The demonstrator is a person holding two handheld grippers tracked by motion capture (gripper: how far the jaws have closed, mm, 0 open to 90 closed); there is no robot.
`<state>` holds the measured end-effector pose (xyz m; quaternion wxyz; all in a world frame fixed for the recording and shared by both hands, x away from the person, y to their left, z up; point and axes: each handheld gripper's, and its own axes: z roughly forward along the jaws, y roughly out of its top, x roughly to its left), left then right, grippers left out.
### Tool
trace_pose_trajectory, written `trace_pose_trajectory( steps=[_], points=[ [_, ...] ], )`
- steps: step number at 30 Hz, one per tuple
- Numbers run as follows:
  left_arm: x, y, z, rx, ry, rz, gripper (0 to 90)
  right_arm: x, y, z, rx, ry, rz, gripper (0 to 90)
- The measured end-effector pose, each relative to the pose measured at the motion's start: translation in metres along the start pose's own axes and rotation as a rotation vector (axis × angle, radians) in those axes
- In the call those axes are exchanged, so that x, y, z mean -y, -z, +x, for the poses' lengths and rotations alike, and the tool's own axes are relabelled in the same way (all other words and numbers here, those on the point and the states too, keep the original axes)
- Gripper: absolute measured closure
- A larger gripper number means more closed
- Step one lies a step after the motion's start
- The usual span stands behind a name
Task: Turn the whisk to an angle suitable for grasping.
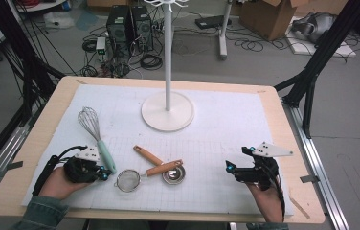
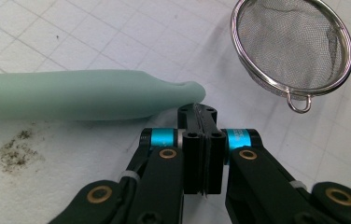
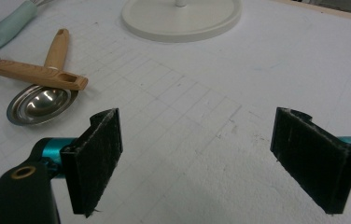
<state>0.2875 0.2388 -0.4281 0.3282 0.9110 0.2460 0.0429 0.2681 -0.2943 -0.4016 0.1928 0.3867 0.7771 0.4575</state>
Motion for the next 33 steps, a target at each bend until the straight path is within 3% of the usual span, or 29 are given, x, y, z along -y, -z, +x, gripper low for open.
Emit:
trace_pose_trajectory(
  steps=[33],
  points=[
    [-0.0073,-0.0068,0.0016,0.01,0.004,-0.012,89.0,0.0002,-0.0002,0.0005,-0.002,-0.004,0.002,15.7]
  ],
)
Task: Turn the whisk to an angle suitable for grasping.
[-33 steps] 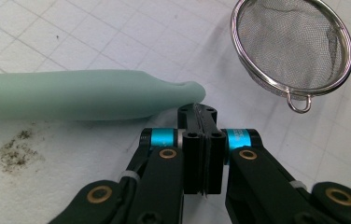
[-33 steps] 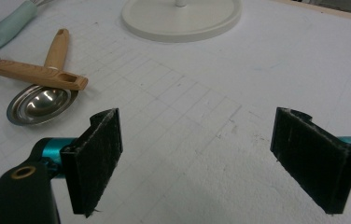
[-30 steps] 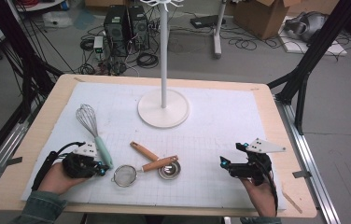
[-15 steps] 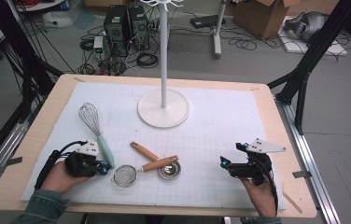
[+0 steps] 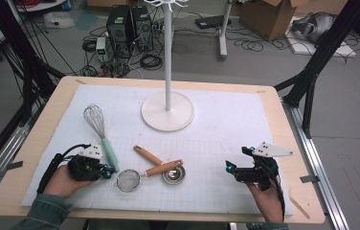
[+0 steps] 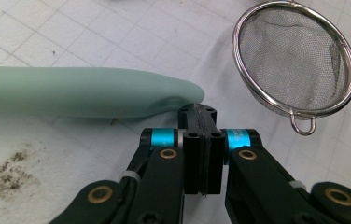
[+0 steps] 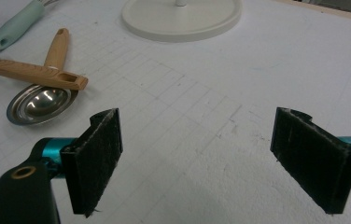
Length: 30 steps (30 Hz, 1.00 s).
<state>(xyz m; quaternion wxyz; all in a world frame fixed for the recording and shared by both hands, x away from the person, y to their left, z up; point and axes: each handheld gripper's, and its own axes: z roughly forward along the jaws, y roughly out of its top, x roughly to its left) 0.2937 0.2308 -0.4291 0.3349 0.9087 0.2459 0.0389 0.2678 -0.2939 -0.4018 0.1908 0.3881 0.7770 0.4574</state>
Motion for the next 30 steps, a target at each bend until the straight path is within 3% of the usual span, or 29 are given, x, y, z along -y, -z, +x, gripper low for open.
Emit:
trace_pose_trajectory(
  steps=[30],
  points=[
    [-0.0103,-0.0066,0.0019,0.005,0.0,-0.009,89.0,0.0006,-0.0005,-0.0005,0.0,0.002,0.003,15.7]
  ],
)
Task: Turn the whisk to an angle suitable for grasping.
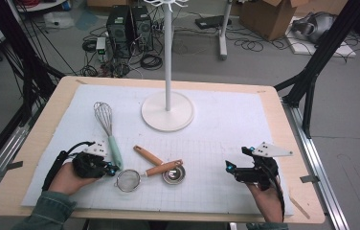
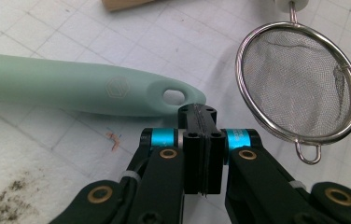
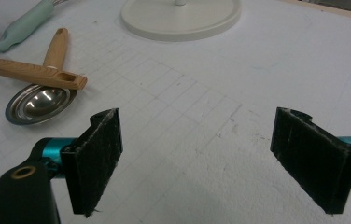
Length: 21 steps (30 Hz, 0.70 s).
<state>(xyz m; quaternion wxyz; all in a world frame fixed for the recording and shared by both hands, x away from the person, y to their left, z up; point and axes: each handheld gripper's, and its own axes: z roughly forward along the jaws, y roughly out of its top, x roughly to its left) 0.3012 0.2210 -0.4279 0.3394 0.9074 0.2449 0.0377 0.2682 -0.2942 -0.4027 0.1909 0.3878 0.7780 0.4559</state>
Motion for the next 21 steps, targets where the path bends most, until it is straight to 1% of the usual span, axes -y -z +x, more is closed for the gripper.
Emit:
trace_pose_trajectory(
  steps=[4,7,9,11,12,15,21],
  points=[
    [-0.0017,-0.0013,0.0005,0.003,-0.006,0.0,89.1,0.0001,0.0003,0.0,0.0,-0.005,0.0,15.7],
    [-0.0027,-0.0023,0.0007,0.007,-0.003,-0.004,89.2,0.0002,0.0004,0.0002,0.001,-0.007,-0.001,15.7],
    [-0.0032,-0.0025,0.001,0.008,-0.006,-0.001,89.2,0.0002,0.0004,0.0002,0.001,-0.007,-0.001,15.7],
    [-0.0036,-0.0036,0.0004,0.007,0.002,-0.009,89.2,0.0001,0.0,0.0,-0.001,-0.001,-0.003,15.7],
    [-0.0041,-0.004,0.0008,0.008,-0.002,-0.004,89.2,0.0001,0.0,0.0,0.0,0.0,-0.003,15.7],
    [-0.0045,-0.0064,0.001,0.002,-0.002,0.004,89.2,0.0001,0.0002,0.0002,-0.001,-0.003,-0.004,15.7],
    [-0.0046,-0.0057,0.0006,-0.008,-0.004,0.003,89.1,0.0002,0.0003,0.0001,0.0,-0.006,-0.001,15.7]
  ],
)
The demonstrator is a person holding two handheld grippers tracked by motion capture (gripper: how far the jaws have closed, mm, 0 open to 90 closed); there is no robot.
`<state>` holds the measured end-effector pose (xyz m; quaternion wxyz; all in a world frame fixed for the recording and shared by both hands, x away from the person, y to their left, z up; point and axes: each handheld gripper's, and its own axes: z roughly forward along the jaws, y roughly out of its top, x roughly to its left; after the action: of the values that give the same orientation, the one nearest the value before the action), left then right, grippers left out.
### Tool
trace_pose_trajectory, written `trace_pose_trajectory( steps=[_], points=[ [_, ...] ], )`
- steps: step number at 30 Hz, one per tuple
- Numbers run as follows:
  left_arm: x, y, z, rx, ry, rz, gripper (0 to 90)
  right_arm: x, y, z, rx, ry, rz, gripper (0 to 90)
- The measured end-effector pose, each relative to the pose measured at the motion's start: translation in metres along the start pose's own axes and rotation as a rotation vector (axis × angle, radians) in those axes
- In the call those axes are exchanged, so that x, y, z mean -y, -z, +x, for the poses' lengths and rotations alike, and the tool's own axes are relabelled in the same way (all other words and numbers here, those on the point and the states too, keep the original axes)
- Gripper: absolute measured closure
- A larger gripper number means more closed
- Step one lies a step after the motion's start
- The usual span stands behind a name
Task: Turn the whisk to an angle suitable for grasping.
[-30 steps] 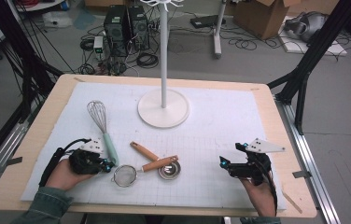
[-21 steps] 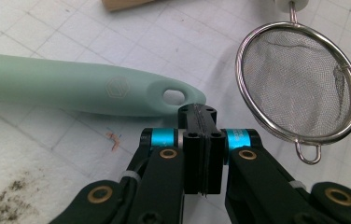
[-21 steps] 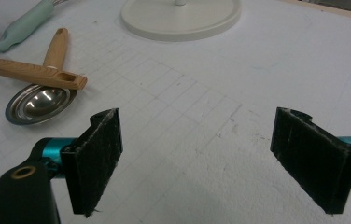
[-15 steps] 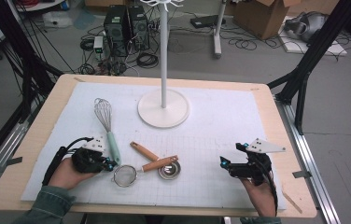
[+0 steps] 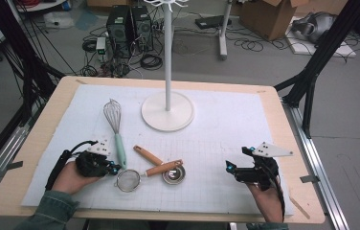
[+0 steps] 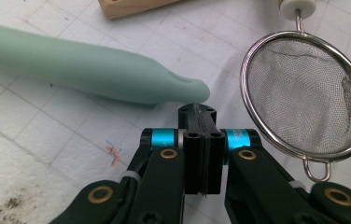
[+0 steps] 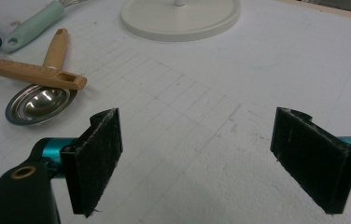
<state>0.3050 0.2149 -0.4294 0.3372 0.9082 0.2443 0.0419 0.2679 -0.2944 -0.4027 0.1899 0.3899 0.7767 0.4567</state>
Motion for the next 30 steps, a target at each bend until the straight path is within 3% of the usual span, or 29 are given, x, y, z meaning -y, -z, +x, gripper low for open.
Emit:
trace_pose_trajectory(
  steps=[15,20,22,23,24,26,28,30],
  points=[
    [-0.003,0.009,0.003,-0.02,-0.007,-0.016,89.1,-0.002,-0.004,0.005,-0.007,0.012,0.001,16.0],
    [-0.008,0.017,0.007,-0.036,-0.022,-0.026,88.8,-0.006,-0.006,0.01,-0.032,0.022,-0.006,22.2],
    [-0.012,0.02,0.01,-0.043,-0.034,-0.028,87.5,-0.012,-0.009,0.015,-0.056,0.035,-0.018,30.5],
    [-0.014,0.022,0.012,-0.047,-0.031,-0.034,87.5,-0.012,-0.009,0.015,-0.056,0.035,-0.018,30.5],
    [-0.015,0.024,0.014,-0.049,-0.034,-0.037,86.7,-0.017,-0.012,0.019,-0.08,0.044,-0.025,39.8],
    [-0.019,0.028,0.019,-0.053,-0.029,-0.054,85.8,-0.02,-0.014,0.021,-0.089,0.045,-0.029,43.9],
    [-0.023,0.032,0.025,-0.056,-0.034,-0.059,84.2,-0.033,-0.024,0.028,-0.143,0.062,-0.018,57.8],
    [-0.027,0.035,0.031,-0.06,-0.033,-0.069,83.4,-0.037,-0.028,0.031,-0.162,0.062,-0.005,61.7]
  ],
)
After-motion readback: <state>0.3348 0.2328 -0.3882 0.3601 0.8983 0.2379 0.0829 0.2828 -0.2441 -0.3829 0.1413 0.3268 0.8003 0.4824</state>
